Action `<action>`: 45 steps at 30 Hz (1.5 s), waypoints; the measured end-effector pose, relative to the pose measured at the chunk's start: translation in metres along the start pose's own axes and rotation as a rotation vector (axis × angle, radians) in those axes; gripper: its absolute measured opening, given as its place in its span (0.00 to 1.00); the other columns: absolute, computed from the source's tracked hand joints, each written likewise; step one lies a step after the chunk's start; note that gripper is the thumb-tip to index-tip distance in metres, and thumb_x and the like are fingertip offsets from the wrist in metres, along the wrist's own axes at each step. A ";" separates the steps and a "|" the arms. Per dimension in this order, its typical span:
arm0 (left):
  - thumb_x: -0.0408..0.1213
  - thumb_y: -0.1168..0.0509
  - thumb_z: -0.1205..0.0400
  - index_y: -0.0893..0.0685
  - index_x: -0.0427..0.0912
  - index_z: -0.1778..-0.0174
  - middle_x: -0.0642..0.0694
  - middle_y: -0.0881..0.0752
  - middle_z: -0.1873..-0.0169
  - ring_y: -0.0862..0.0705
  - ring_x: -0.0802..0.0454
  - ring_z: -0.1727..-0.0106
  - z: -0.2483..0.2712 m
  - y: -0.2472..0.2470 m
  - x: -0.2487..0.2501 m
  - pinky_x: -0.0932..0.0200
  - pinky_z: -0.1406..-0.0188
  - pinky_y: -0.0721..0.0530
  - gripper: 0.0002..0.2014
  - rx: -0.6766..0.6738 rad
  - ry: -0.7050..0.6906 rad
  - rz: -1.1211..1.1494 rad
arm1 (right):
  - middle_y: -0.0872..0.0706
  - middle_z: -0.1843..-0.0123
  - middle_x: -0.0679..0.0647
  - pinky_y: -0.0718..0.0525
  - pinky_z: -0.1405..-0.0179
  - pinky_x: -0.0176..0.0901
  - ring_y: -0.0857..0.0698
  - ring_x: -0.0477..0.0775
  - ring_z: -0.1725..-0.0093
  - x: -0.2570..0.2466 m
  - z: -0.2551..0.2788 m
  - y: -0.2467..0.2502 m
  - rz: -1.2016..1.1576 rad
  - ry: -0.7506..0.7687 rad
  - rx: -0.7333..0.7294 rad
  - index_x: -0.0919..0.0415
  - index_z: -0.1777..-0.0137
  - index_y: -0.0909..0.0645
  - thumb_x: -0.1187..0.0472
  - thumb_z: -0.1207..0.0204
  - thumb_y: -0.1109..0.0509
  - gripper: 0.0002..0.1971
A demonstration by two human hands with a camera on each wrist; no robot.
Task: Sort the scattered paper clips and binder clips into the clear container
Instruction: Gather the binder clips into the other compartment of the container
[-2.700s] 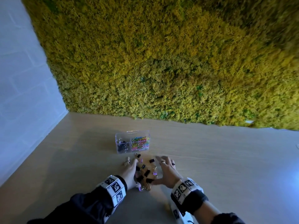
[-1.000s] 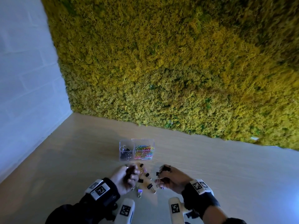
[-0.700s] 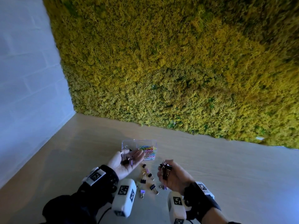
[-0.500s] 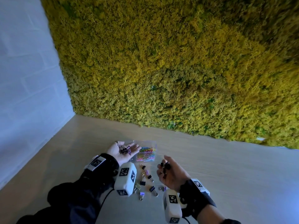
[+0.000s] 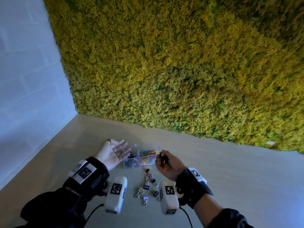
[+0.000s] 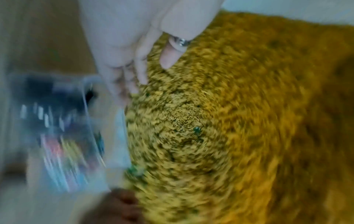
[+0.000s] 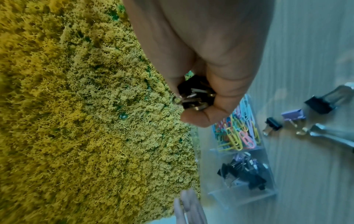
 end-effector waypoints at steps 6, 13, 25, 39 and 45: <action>0.29 0.24 0.33 0.36 0.44 0.25 0.48 0.33 0.32 0.35 0.50 0.28 -0.026 -0.010 0.002 0.48 0.28 0.31 0.42 -0.037 -0.432 -1.267 | 0.17 0.76 0.68 0.13 0.79 0.57 0.15 0.64 0.79 0.009 -0.011 -0.039 -0.161 0.020 -0.064 0.76 0.67 0.24 0.64 0.17 0.46 0.21; 0.15 0.31 0.33 0.25 0.36 0.33 0.35 0.18 0.38 0.20 0.45 0.42 -0.063 0.009 -0.016 0.64 0.60 0.21 0.32 0.001 -0.363 -1.282 | 0.19 0.71 0.66 0.13 0.62 0.59 0.18 0.68 0.56 0.016 -0.029 -0.059 0.009 0.051 -0.040 0.73 0.63 0.28 0.66 0.16 0.51 0.17; 0.13 0.32 0.36 0.16 0.44 0.45 0.42 0.13 0.49 0.14 0.41 0.51 -0.060 0.009 -0.009 0.48 0.54 0.15 0.27 -0.015 -0.473 -1.244 | 0.24 0.70 0.59 0.15 0.45 0.50 0.21 0.59 0.70 0.025 -0.013 -0.070 0.225 0.015 -0.088 0.62 0.63 0.28 0.61 0.16 0.52 0.16; 0.32 0.23 0.34 0.26 0.34 0.38 0.34 0.23 0.44 0.25 0.39 0.42 -0.014 -0.017 0.004 0.48 0.42 0.27 0.30 0.113 -0.899 -1.531 | 0.27 0.29 0.58 0.26 0.32 0.56 0.25 0.61 0.32 -0.059 0.055 -0.001 1.576 0.320 0.195 0.58 0.29 0.31 0.50 0.17 0.45 0.20; 0.51 0.28 0.29 0.30 0.43 0.41 0.47 0.23 0.49 0.23 0.51 0.53 0.006 -0.005 -0.096 0.59 0.51 0.23 0.27 -0.282 -0.249 -1.956 | 0.16 0.41 0.45 0.22 0.45 0.34 0.16 0.45 0.42 -0.040 0.040 0.070 2.009 0.311 0.402 0.49 0.37 0.26 0.32 0.27 0.45 0.27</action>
Point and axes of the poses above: each hand's wrist, its own z-axis away from the middle knuckle, its own y-axis out of the back of the hand, x = y × z, the point moved 7 cm from there along -z, towards the middle knuckle
